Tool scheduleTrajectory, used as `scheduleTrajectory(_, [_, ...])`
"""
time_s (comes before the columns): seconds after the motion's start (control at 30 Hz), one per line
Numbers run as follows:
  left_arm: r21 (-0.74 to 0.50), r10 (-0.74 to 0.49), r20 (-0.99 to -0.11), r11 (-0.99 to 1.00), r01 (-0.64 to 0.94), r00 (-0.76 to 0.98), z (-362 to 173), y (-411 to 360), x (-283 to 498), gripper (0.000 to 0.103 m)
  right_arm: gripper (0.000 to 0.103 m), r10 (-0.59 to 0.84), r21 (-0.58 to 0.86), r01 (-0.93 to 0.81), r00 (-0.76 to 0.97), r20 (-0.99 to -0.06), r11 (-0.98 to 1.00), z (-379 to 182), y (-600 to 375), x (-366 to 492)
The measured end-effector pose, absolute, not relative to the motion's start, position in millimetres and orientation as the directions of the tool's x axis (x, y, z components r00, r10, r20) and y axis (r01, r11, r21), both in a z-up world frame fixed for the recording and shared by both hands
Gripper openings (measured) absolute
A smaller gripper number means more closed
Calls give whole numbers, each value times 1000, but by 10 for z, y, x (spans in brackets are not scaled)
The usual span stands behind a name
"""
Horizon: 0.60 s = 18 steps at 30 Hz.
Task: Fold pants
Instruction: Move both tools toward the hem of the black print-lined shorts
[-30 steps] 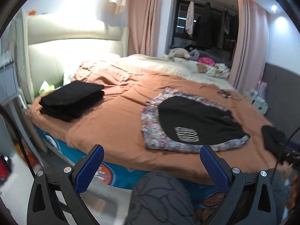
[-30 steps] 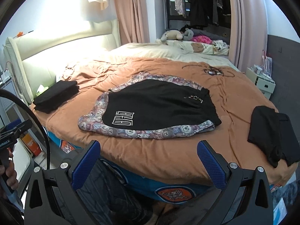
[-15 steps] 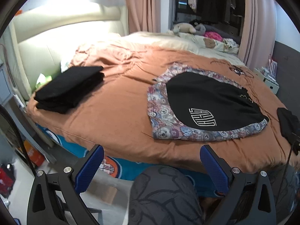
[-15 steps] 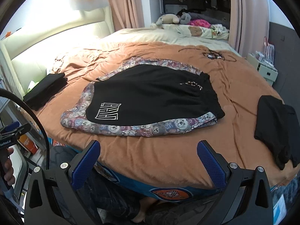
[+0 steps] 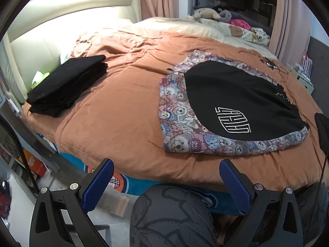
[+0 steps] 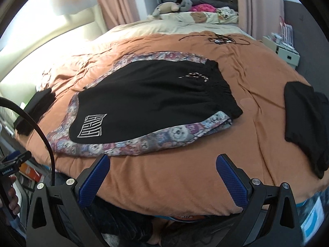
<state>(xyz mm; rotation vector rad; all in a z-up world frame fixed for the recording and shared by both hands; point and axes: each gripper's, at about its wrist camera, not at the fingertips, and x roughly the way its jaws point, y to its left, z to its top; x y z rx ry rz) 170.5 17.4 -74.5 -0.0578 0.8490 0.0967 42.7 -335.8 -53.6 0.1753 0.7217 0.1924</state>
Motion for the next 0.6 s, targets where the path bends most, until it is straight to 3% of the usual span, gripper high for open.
scheduleTrajectory(0.33, [-92,-35,-755,994,-53,654,-899,252,1952,103,103,230,260,-75,733,-640,963,-726,-3556,636])
scheduleTrajectory(0.6, [-266,-189,-744,964,-25,641,-1044,452,2139,103,103,303,335,-95,697,-649,937,-922,-3763,869])
